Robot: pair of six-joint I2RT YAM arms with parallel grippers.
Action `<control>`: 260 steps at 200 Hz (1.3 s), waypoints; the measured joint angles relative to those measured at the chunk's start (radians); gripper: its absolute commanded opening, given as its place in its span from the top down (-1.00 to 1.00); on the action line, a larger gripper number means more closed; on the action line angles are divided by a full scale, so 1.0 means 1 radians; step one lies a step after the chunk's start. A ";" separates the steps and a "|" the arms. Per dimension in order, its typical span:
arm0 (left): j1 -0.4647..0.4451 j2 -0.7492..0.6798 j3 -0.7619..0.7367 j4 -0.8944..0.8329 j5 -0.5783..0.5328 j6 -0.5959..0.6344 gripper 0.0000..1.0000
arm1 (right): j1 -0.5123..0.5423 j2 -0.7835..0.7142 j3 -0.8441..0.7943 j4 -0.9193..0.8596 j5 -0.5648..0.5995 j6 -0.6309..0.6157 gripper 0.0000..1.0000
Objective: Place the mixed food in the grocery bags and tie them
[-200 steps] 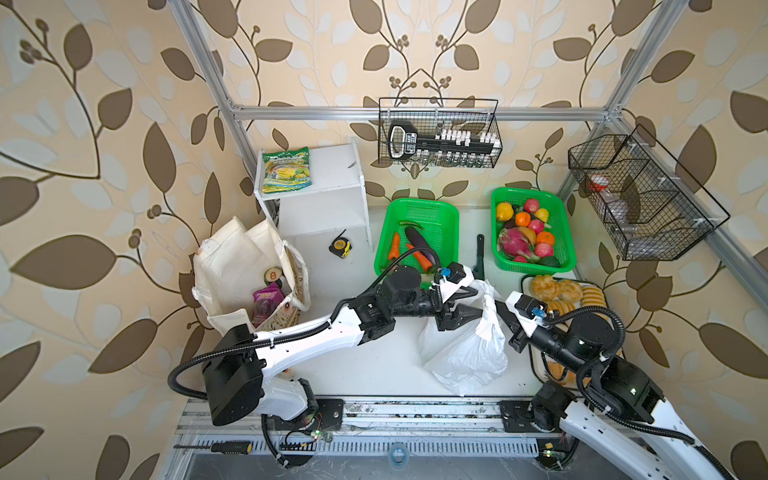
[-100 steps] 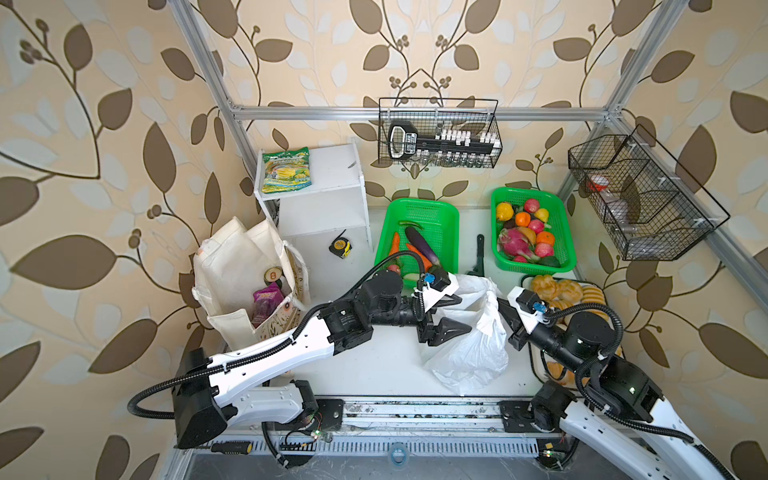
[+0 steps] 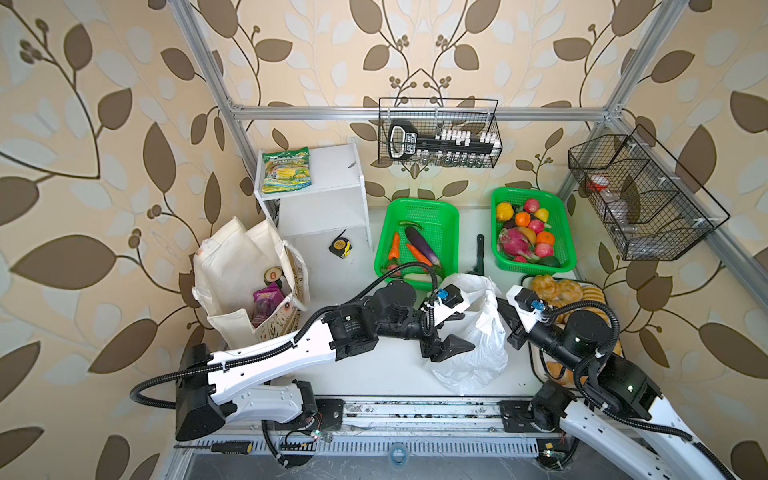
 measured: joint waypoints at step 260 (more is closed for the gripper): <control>-0.058 0.126 0.127 0.003 -0.172 0.029 1.00 | 0.000 -0.001 0.009 -0.005 0.007 0.010 1.00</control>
